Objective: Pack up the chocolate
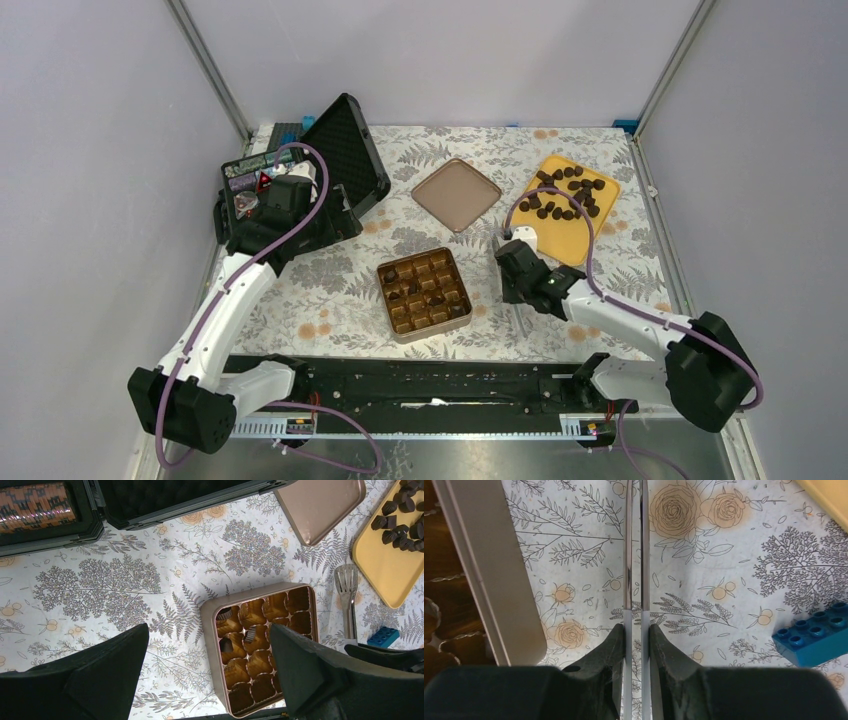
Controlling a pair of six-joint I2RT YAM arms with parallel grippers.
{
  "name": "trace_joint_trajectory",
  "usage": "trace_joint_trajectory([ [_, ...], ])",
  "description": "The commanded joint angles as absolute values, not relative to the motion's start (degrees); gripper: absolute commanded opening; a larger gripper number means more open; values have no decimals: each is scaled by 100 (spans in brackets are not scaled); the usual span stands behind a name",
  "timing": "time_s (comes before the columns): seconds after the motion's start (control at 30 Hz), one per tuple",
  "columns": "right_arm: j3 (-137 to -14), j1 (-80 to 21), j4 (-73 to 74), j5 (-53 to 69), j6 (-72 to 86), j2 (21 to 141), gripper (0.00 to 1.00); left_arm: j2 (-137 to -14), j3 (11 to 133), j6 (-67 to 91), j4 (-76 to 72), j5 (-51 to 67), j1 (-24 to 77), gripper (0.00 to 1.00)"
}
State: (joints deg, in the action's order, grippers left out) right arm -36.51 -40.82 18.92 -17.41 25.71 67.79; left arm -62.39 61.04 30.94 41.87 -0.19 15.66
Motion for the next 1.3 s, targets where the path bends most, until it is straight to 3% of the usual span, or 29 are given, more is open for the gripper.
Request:
trace_joint_trajectory([
  [0.0,-3563,-4235,1464,-2283,2965,7048,27,-6260,6265,3133,3955,-26,1545,99],
  [0.17,-3501,-4236,1399,-2308,3079,7341,33,-6243,6266,3138,3955,-26,1547,99],
  [0.47,-3493,-4238,1365,-2162,3294,7860,35,-6211,6234,3138,3955,96,1547,99],
  [0.57,-3557,-4237,1436,-2188,3328,7986,41,-6202,6205,3137,3955,93,1547,99],
  [0.93,-3938,-4282,1970,-2318,3696,8765,43,-6139,6126,3138,3955,52,1547,99],
  [1.27,-3977,-4333,2057,-2271,3859,8921,50,-6133,6105,3129,3955,30,1547,99],
])
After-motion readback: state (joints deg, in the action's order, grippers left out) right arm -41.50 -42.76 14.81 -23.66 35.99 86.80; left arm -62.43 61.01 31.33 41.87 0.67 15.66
